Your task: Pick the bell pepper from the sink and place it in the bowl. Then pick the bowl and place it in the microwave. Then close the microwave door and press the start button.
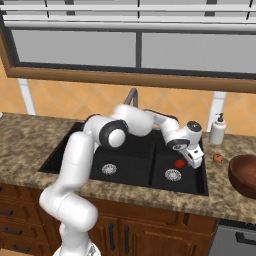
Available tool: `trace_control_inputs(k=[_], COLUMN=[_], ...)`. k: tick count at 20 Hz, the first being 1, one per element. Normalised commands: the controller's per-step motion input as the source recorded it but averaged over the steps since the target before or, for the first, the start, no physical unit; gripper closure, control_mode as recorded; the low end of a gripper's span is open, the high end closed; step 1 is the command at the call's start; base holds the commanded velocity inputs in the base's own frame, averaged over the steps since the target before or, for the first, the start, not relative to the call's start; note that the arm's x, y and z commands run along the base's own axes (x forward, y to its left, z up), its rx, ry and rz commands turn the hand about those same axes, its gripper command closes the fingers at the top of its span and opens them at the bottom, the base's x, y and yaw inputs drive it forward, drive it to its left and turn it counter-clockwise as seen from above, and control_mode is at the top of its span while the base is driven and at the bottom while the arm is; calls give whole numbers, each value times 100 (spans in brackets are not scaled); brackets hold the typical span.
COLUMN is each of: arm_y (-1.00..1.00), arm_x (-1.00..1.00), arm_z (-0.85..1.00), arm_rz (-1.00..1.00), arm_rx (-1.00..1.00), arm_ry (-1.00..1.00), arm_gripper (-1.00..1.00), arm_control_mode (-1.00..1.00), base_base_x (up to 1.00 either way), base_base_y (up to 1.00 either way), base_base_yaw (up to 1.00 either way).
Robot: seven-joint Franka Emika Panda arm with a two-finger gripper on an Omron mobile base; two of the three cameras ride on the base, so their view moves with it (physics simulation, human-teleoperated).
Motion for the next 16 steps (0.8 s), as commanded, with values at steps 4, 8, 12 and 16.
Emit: trace_control_inputs(k=[4, 8, 12, 16], arm_y=[0, 0, 0, 1], arm_x=[49, 41, 32, 7], arm_z=[-47, -43, -34, -29], arm_rz=[-6, -4, -4, -6], arm_rx=[0, 0, 0, 0], arm_ry=[0, 0, 0, 0], arm_gripper=[-100, -100, -100, -100], arm_control_mode=[-100, -100, -100, -100], base_base_x=[0, 0, 0, 0], base_base_y=[0, 0, 0, 0], base_base_yaw=[0, 0, 0, 0])
